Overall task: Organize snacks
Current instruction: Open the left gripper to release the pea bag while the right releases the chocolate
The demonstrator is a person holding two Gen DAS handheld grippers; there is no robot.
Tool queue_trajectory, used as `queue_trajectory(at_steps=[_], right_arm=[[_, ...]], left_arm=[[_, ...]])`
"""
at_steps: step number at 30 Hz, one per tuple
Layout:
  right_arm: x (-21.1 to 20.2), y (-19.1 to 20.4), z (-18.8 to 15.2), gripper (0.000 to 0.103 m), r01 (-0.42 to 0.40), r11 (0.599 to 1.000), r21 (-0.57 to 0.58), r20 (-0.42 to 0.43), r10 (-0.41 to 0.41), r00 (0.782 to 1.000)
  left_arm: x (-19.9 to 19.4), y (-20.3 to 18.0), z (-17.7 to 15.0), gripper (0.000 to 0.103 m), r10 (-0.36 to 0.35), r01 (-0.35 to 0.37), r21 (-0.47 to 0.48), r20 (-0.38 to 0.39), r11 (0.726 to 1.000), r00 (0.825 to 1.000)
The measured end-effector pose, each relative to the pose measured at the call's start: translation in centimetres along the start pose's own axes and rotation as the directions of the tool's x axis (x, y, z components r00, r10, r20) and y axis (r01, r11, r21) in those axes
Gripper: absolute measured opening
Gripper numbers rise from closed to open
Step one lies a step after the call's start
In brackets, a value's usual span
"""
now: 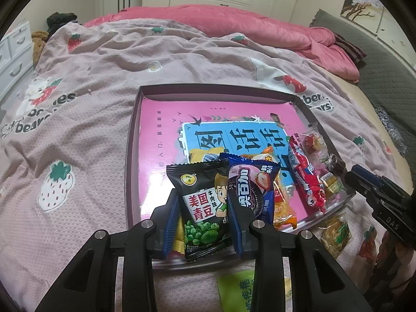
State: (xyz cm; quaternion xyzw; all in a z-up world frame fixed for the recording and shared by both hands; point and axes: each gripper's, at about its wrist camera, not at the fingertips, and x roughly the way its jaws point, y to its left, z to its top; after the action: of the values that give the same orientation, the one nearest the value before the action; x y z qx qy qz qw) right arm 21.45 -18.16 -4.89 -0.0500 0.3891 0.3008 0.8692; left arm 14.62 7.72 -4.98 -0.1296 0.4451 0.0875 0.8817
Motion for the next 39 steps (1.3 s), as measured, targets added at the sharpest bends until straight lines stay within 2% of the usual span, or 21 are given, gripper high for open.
queue_trajectory(at_steps=[16, 25, 30, 39], right_arm=[[-0.3, -0.2, 0.1, 0.041, 0.002, 1.000, 0.005, 0.007, -0.002, 1.000], [-1.0, -0.2, 0.3, 0.044, -0.004, 1.000, 0.003, 0.030, 0.004, 1.000], [-1.7, -0.3, 0.4, 0.051, -0.013, 1.000, 0.008, 0.058, 0.012, 0.998], [-2.7, -0.4, 0.4, 0.052, -0.010, 1.000, 0.009, 0.084, 0.009, 0.996]], left_arm=[[-1.2, -0.1, 0.4, 0.053, -0.019, 0.019, -0.011, 0.020, 1.000, 1.000], [-2.7, -0.4, 0.5, 0.058, -0.020, 0.020, 0.004, 0.042, 1.000, 0.999], [-4.1, -0.7, 0.5, 0.061, -0.027, 0.026, 0.012, 0.062, 1.000, 0.998], [-5.9, -1.6, -0.1, 0.064, -0.035, 0.031, 0.043, 0.084, 0.999, 0.996]])
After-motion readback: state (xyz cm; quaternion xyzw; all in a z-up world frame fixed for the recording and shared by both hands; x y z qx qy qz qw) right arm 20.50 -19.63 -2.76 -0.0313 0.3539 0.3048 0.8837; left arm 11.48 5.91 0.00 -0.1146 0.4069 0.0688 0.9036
